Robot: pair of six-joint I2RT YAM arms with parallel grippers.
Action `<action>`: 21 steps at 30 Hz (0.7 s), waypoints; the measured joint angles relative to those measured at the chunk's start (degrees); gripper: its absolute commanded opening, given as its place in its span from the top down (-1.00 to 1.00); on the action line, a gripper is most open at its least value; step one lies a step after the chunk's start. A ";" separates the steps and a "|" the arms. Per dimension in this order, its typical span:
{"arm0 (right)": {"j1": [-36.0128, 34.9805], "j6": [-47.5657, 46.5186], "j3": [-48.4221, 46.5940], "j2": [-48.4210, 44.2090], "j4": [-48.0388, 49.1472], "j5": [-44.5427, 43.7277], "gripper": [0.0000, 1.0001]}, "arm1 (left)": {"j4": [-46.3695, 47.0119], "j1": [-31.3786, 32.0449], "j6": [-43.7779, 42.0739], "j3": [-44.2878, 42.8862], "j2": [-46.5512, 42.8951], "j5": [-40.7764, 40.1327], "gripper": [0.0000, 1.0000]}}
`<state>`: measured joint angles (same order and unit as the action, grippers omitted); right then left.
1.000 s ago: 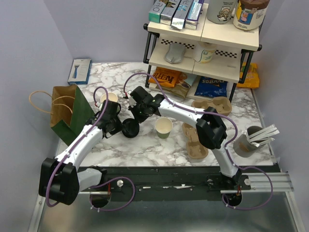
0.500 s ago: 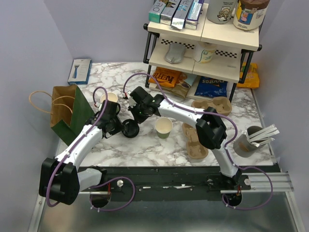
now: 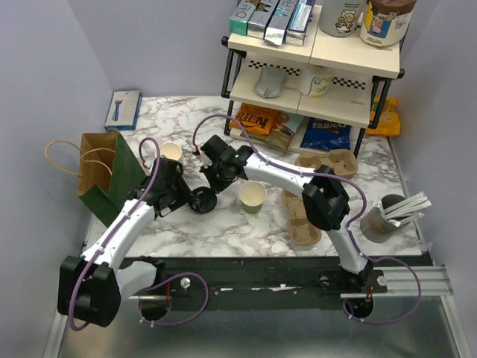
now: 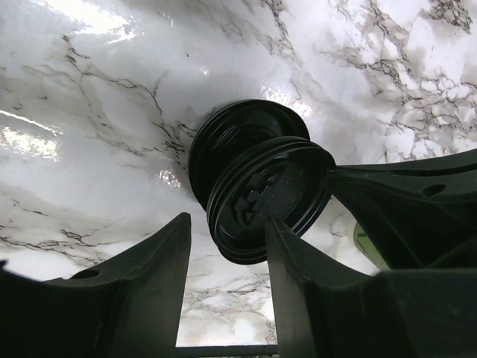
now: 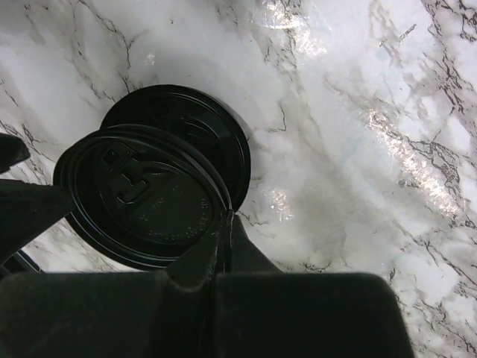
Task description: Pack the takeout coffee
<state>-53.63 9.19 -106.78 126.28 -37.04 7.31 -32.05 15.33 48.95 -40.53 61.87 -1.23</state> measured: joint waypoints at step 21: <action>0.00 3.08 -2.14 0.00 -2.97 -3.43 0.99 | 3.32 0.00 2.05 2.62 0.98 6.54 0.40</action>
<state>-53.63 12.27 -108.92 126.28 -40.01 3.88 -28.73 15.33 51.00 -37.91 62.85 5.30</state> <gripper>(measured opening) 0.012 0.345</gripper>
